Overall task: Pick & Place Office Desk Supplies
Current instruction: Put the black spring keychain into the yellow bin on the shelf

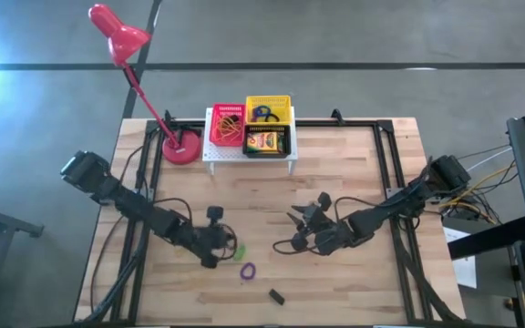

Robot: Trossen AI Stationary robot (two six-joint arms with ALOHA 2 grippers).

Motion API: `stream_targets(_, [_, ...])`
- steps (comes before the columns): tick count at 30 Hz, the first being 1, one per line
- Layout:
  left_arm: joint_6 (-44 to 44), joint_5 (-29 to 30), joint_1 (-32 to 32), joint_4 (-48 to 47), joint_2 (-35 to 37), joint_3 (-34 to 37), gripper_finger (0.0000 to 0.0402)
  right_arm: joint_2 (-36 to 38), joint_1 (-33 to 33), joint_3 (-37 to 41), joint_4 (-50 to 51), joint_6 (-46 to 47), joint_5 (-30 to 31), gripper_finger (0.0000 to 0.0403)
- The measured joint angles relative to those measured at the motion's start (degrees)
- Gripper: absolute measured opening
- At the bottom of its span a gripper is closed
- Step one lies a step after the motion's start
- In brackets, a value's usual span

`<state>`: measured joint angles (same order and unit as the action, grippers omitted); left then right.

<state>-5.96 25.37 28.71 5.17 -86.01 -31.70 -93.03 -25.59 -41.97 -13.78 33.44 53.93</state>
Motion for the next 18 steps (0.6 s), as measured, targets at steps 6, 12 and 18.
stream_targets(6, [6.05, 11.16, -0.39, -11.34, 4.05, -5.81, 0.0018, -9.78, 0.00, 0.08, -14.00, -2.76, -2.17, 0.0114])
stream_targets(12, [7.16, 16.65, -2.90, -17.06, 10.65, -7.28, 0.0018, -16.66, 0.38, 0.08, -31.40, -8.16, -4.14, 0.0114])
stream_targets(18, [4.60, 13.80, -5.32, -7.14, 13.96, -3.28, 0.0018, -15.94, 1.02, 0.12, -37.43, -13.59, -6.45, 0.0143])
